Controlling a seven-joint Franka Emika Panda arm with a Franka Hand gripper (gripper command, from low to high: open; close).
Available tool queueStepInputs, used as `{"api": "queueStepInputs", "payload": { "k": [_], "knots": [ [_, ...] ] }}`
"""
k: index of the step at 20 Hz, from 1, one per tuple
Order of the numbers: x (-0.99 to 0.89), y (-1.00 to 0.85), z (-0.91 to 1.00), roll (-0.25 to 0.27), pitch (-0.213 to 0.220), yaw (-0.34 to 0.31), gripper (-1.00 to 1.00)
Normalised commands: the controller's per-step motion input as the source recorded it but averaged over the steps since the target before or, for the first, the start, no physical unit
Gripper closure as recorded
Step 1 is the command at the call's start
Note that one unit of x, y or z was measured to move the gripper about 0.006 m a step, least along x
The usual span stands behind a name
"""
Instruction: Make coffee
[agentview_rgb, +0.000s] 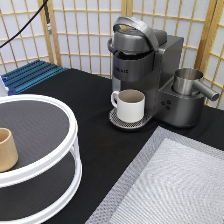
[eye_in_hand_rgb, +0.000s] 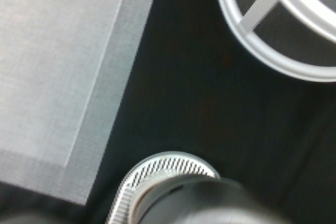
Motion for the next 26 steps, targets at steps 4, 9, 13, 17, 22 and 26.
{"api": "queueStepInputs", "payload": {
  "k": [4, 9, 13, 17, 22, 26],
  "knots": [
    [-0.13, -0.17, -0.22, -0.001, -0.082, -0.029, -1.00],
    [-0.02, -0.16, -0.35, -0.013, -0.065, -0.077, -1.00],
    [-0.01, -0.05, -0.65, -0.014, -0.067, -0.072, -1.00],
    [-0.06, -0.07, -0.46, -0.005, -0.065, -0.055, -1.00],
    [-0.22, -0.33, -0.34, 0.000, -0.077, -0.055, -1.00],
    [-0.14, -0.63, -0.11, 0.005, -0.065, -0.049, -1.00]
  ]
}}
